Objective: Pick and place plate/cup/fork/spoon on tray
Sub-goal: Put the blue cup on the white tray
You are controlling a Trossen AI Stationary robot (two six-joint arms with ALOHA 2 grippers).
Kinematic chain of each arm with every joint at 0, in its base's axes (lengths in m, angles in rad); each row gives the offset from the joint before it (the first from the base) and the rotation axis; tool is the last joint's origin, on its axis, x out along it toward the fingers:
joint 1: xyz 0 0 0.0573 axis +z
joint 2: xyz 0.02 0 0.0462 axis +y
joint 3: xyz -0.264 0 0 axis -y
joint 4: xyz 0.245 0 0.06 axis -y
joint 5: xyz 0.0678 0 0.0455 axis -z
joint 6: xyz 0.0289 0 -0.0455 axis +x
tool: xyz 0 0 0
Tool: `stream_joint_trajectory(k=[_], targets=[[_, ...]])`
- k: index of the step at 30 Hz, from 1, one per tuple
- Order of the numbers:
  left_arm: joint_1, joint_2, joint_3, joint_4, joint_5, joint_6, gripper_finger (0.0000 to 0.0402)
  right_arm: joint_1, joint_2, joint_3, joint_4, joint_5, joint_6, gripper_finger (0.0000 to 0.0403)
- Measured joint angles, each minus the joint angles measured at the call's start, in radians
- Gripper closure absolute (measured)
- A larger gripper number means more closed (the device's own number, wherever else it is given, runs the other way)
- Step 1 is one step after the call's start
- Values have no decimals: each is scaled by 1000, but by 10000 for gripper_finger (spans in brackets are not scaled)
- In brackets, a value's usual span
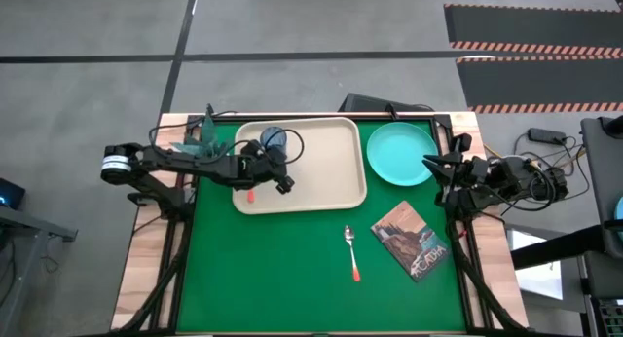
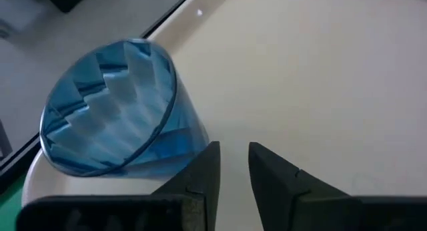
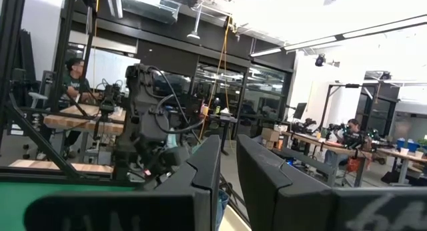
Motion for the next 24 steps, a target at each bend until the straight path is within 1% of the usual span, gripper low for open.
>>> stream_joint_trajectory(k=[12, 16, 21, 24], targets=[[32, 0, -35, 17, -3, 0, 339, 0, 0, 0, 0, 0, 0, 360], [40, 0, -66, 68, -3, 2, 339, 0, 0, 0, 0, 0, 0, 360], [49, 0, -78, 87, -4, 1, 339, 0, 0, 0, 0, 0, 0, 360], [54, 0, -78, 92, -34, 1, 339, 0, 0, 0, -1, 1, 0, 360]])
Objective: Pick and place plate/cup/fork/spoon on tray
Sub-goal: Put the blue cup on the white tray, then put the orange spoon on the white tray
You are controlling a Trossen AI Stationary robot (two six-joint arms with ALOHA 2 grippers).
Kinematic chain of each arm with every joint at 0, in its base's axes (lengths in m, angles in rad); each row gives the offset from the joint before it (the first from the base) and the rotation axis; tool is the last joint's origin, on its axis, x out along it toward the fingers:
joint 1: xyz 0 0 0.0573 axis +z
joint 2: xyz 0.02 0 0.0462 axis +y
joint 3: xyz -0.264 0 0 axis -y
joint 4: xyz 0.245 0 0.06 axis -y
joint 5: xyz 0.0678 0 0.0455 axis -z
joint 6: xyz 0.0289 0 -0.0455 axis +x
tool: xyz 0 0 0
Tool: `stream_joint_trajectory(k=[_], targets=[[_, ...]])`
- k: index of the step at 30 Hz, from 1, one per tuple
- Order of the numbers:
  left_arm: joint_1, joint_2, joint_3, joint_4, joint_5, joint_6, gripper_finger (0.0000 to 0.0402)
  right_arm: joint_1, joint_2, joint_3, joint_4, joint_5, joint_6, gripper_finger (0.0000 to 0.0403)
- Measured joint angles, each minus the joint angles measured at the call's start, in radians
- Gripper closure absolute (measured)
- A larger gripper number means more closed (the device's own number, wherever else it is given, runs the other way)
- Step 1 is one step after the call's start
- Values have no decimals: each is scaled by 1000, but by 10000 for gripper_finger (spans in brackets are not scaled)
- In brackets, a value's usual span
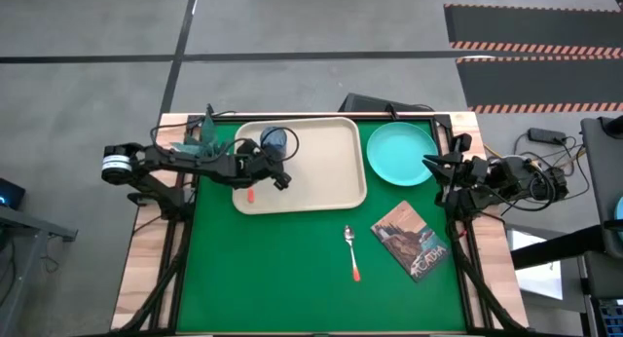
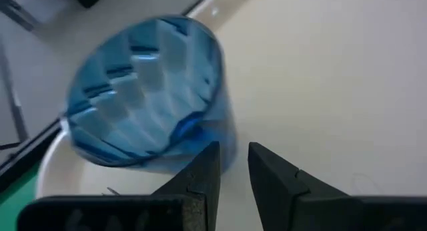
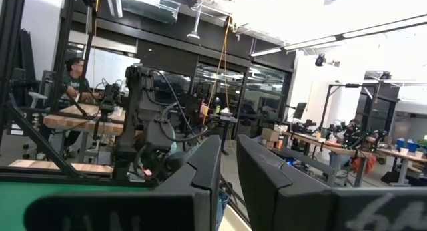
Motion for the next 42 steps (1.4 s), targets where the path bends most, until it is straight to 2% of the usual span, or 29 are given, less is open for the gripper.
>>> stream_joint_trajectory(k=[5, 19, 29, 35, 42], targets=[[17, 0, 0, 9, -43, 0, 339, 0, 0, 0, 0, 0, 0, 360], [72, 0, 0, 13, -50, 6, 339, 0, 0, 0, -2, 0, 0, 360], [95, -5, 0, 12, -101, 26, 339, 0, 0, 0, -4, 0, -15, 360], [19, -72, 11, 17, -46, 19, 339, 0, 0, 0, -5, 0, -21, 360], [-153, -206, 25, 32, -30, 24, 339, 0, 0, 0, -3, 0, -70, 360]])
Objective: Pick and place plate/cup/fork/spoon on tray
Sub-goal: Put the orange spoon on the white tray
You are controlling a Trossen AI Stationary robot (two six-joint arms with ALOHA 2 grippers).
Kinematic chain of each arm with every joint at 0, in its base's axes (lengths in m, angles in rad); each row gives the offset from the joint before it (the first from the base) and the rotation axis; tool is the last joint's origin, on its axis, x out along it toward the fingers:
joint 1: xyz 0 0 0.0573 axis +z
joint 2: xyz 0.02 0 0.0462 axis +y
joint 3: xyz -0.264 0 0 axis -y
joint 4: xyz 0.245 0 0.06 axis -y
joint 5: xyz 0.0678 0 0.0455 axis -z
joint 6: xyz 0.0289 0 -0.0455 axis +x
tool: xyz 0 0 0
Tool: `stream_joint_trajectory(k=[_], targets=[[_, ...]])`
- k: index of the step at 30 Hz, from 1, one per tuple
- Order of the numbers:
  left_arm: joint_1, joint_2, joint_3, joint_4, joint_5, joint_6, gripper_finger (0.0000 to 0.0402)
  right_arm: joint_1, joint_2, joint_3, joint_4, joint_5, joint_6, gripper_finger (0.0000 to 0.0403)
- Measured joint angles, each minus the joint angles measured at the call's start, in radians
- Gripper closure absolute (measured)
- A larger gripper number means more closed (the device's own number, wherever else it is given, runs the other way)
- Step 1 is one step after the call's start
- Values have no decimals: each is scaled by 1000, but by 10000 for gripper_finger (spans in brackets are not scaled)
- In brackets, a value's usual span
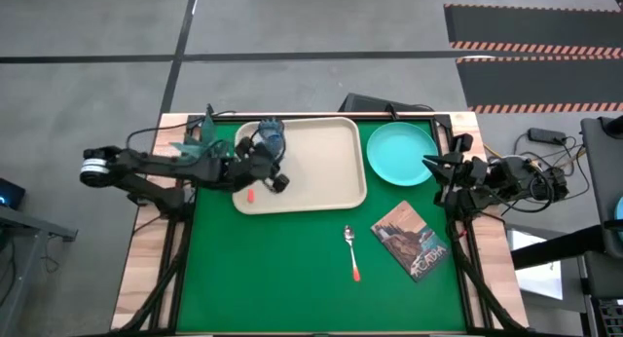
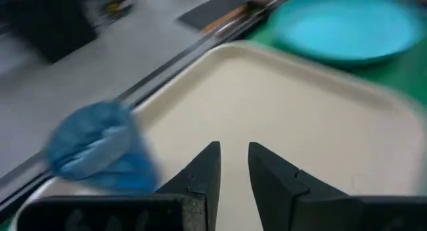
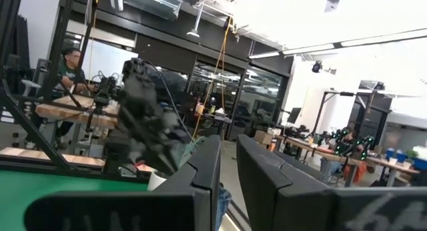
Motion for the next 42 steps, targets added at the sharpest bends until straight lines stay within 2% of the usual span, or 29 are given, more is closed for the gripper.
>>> stream_joint_trajectory(k=[7, 12, 25, 35, 42], targets=[[-219, -65, -43, 74, 23, 0, 339, 0, 0, 0, 6, 0, 1, 360], [-291, -58, -89, 231, 26, 36, 339, 0, 0, 0, 6, 0, 15, 360], [-304, -55, -94, 261, 28, 106, 339, 0, 2, 0, 2, 0, 30, 360], [-304, -68, -95, 269, 224, 186, 339, 0, 2, 0, -1, 0, 28, 360], [-304, -68, -95, 277, 279, 220, 339, 0, 2, 0, -1, 0, 28, 360]])
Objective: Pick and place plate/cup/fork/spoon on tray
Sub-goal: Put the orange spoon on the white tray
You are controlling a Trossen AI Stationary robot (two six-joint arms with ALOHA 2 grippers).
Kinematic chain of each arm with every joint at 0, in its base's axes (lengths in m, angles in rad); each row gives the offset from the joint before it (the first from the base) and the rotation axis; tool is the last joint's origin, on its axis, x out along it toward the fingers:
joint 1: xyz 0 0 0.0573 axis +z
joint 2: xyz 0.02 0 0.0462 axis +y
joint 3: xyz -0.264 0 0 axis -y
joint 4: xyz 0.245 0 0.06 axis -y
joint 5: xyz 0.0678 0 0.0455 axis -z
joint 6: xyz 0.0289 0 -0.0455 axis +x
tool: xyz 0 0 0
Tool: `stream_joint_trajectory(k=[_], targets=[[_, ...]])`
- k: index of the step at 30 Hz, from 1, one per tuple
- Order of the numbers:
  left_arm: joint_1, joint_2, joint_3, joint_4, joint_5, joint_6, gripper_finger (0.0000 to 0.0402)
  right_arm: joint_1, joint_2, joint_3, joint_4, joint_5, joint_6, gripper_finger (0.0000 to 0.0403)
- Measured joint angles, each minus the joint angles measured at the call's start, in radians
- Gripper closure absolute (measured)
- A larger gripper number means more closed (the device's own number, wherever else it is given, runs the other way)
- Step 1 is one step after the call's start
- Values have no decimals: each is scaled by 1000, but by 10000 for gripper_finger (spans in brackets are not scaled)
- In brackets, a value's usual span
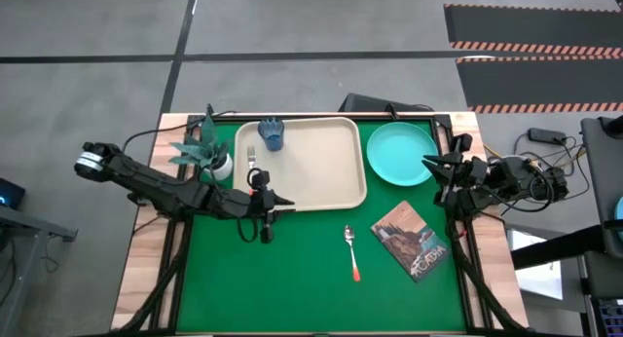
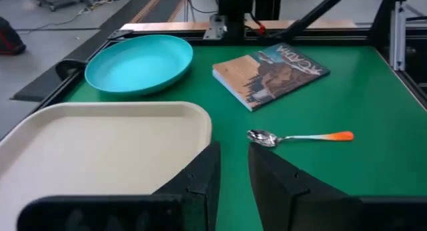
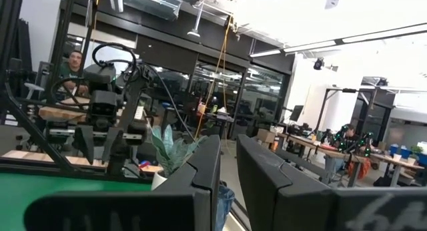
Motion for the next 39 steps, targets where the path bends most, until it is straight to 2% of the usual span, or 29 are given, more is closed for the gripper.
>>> stream_joint_trajectory(k=[9, 29, 39], targets=[[1, -29, -32, 9, 60, 50, 339, 0, 0, 0, 0, 0, 0, 360], [1, -420, -444, 355, 68, 42, 339, 0, 0, 0, 0, 0, 0, 360], [7, -524, -572, 482, 36, 59, 339, 0, 0, 0, -2, 0, -1, 360]])
